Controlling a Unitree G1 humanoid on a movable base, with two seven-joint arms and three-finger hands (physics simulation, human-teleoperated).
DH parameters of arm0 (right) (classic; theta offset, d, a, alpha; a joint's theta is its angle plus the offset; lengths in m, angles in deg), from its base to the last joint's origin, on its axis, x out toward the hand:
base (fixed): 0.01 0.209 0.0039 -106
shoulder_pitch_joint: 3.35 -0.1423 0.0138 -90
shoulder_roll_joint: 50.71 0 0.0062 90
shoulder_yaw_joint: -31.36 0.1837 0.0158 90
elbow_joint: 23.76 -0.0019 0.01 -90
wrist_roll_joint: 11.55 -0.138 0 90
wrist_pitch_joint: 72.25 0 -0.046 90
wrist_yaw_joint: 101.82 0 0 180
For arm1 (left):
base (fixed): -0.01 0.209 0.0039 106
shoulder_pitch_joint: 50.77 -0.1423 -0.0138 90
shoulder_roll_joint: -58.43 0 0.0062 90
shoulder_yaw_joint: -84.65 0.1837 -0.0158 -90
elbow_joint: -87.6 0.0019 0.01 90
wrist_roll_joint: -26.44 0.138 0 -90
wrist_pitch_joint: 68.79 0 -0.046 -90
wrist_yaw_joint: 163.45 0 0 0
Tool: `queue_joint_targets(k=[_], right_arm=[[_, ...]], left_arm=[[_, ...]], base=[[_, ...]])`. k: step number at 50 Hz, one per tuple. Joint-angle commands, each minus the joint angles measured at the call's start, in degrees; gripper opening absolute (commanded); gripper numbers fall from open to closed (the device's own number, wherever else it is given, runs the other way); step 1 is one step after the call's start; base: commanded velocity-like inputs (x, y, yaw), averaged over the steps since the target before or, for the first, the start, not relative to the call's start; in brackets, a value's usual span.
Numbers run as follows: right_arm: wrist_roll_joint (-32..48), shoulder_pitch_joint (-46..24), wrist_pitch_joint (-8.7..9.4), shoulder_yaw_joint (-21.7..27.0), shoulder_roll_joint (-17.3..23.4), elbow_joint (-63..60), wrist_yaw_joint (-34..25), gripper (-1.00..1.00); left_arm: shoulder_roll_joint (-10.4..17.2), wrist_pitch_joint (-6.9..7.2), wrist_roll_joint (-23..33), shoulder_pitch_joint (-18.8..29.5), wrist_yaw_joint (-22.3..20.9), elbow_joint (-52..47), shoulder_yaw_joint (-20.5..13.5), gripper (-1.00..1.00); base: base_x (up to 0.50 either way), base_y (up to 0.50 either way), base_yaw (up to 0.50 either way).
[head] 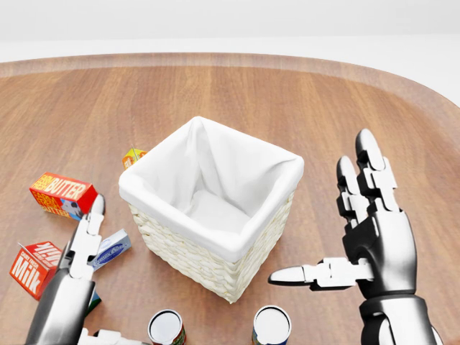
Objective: Pick up the tomato sauce, and put it in the basket.
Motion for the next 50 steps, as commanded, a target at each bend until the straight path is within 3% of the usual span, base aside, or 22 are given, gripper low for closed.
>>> queue_joint_targets(k=[1, 27, 50], right_arm=[[0.0, 0.0, 0.0, 0.0, 0.0, 0.1, 0.0, 1.0], [-0.1, -0.1, 0.0, 0.1, 0.0, -0.1, 0.1, 1.0], [-0.1, -0.2, 0.0, 0.2, 0.1, 0.2, 0.0, 1.0]], left_arm=[[0.1, -1.88, 0.7, 0.0, 1.2, 2.1, 0.2, 1.0], [0.4, -4.58, 1.8, 0.4, 3.5, 6.8, 0.8, 1.0], [0.7, -4.58, 2.6, 0.7, 5.7, 11.2, 1.4, 1.0]], base=[[0.0, 0.0, 0.0], [0.0, 0.0, 0.0], [0.0, 0.0, 0.0]])
